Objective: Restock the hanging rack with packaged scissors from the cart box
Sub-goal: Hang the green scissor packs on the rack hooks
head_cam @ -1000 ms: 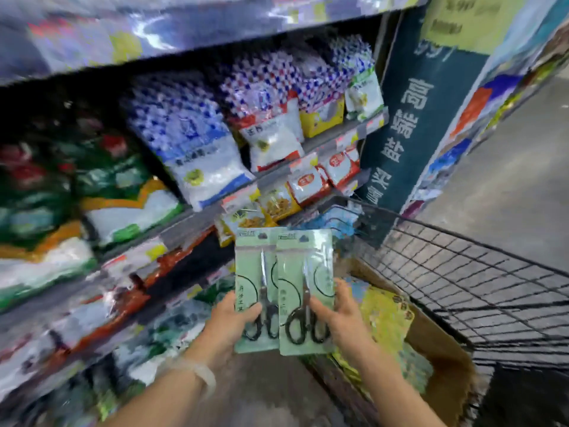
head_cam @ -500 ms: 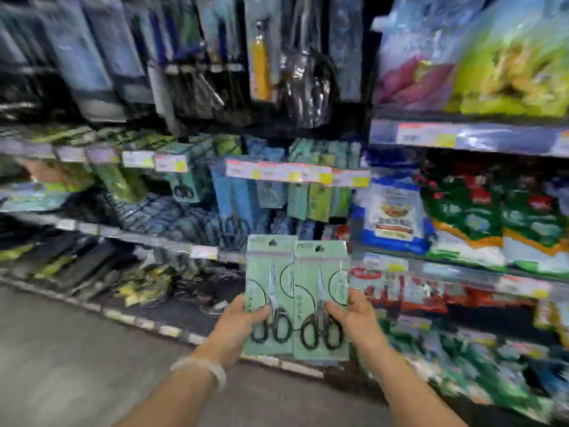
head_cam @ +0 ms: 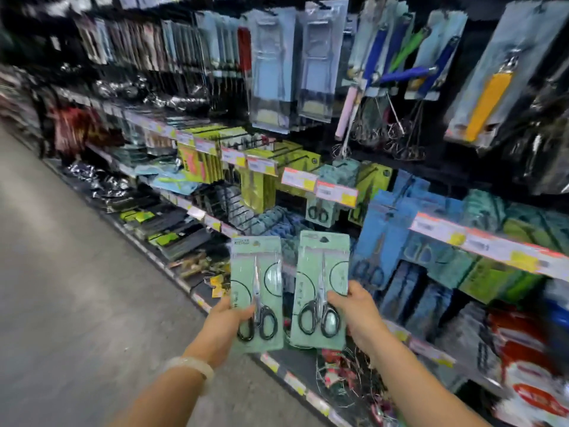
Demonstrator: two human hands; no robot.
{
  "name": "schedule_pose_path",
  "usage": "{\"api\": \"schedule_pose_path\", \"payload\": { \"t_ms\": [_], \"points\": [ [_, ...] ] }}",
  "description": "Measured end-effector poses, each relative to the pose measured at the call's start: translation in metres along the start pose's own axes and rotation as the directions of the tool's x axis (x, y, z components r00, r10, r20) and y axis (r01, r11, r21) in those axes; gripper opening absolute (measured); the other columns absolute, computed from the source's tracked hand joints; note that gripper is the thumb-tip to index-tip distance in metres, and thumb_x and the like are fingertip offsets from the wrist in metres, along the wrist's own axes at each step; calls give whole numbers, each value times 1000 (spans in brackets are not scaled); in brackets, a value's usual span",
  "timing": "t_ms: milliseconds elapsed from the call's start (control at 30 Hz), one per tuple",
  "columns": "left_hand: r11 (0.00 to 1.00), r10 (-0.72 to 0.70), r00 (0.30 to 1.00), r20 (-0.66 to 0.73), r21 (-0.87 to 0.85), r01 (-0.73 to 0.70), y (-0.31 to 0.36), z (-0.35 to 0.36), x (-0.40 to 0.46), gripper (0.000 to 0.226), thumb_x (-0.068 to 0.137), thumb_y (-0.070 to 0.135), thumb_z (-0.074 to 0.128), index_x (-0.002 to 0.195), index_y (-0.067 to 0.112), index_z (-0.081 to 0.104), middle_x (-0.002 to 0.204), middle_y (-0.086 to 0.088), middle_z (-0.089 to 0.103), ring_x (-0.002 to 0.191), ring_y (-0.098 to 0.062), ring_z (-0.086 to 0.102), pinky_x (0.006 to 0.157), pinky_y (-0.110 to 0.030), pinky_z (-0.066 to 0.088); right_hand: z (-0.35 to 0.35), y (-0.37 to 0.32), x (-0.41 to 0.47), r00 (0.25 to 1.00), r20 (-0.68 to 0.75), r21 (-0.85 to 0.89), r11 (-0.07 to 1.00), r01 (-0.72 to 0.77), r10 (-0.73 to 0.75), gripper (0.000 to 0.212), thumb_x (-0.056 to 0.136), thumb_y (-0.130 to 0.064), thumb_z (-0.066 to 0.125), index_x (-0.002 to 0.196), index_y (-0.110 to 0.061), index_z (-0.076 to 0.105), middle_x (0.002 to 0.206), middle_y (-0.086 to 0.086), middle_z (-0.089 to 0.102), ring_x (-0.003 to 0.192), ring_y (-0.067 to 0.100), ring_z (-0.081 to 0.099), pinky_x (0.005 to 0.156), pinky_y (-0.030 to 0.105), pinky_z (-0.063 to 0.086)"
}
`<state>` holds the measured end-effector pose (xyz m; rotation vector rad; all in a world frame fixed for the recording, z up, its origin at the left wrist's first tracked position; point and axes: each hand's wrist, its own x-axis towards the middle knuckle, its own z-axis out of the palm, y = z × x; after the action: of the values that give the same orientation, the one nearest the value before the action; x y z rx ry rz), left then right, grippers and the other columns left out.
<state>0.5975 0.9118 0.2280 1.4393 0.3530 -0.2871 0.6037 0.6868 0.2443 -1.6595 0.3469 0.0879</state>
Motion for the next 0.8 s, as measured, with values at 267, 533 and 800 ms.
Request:
{"api": "schedule_pose_path", "payload": {
  "t_ms": [267,533,800],
  "points": [
    [999,-4,1000,27,54,2,49,-39,110,17,91,0,56,104,9,61,93,-10,74,83,-25,70,62,-35,57,48,-16,125,987,-122,-93,989,-113,102,39,81,-21,68,110,1,53,114,24,61,104,40,60,93,56,48],
    [983,-24,975,221,182,-17,90,-37,201,20,88,6,61,106,13,63,99,-6,73,93,-23,67,73,-36,53,73,-64,196,956,-293,-40,998,-44,31,33,88,-20,64,116,-6,57,114,8,63,100,24,60,78,30,44],
    [946,-73,899,432,316,-75,130,-41,257,41,84,23,67,121,11,54,123,-9,65,115,-31,59,104,-54,42,97,-69,216,900,-433,78,997,-16,48,30,91,-10,58,121,-5,58,118,8,60,98,19,53,87,30,42]
  ]
}}
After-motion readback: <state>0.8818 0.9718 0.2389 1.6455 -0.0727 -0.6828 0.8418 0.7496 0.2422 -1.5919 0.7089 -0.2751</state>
